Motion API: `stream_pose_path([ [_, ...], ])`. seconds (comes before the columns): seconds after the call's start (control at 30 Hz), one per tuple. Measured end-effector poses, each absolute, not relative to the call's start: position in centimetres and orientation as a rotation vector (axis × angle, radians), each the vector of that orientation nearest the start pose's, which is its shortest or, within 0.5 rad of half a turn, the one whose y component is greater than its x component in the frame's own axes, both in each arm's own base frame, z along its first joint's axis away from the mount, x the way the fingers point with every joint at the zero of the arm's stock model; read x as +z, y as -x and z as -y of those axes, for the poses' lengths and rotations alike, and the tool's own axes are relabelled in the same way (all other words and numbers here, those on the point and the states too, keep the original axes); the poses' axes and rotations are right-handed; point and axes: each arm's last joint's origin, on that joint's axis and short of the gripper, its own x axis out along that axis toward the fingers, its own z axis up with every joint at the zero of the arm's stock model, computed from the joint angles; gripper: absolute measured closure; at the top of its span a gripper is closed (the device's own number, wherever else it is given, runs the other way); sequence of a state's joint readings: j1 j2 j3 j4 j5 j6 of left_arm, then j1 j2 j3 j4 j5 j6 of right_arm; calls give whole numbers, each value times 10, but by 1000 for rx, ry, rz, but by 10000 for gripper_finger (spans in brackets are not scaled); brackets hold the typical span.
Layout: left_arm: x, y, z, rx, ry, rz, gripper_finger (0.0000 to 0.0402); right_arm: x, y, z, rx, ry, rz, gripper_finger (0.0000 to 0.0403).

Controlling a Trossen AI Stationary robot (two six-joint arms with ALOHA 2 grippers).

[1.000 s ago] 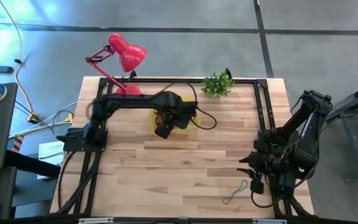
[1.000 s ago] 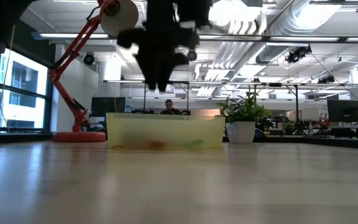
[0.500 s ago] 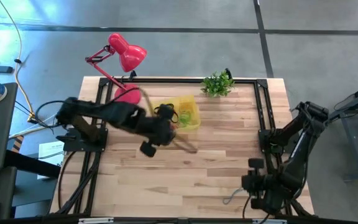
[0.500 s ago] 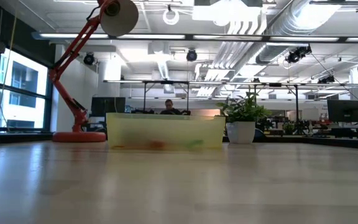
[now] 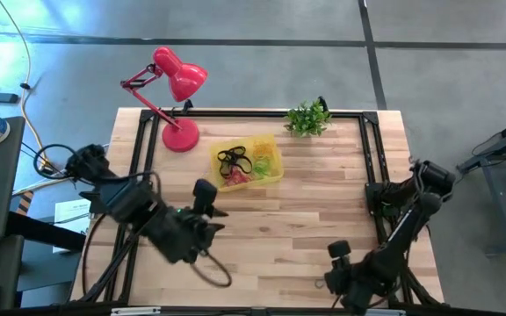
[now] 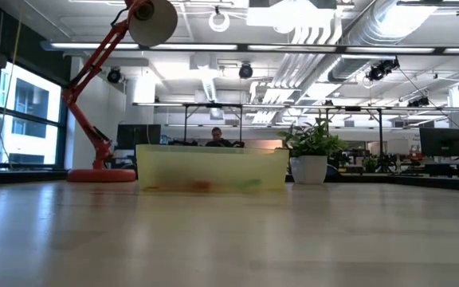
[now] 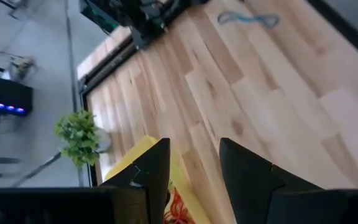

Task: Pick and place rubber bands into bin
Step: Put the blue rubber band into the yellow bin

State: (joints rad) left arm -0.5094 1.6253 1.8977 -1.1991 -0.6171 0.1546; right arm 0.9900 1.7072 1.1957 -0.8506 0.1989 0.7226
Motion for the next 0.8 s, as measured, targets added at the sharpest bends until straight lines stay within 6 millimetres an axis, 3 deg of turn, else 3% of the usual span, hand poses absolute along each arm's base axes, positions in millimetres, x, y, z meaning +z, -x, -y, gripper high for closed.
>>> stream_pose_path([
  [0.37,421,-253,176,120,-617,-678,273,175,-200,-266,289,262,-1335,236],
  [0.57,422,-245,185,130,-618,-650,273,158,-203,-271,347,257,-1406,208],
  [0.8,422,-243,188,130,-618,-643,273,147,-206,-272,347,251,-1448,218],
])
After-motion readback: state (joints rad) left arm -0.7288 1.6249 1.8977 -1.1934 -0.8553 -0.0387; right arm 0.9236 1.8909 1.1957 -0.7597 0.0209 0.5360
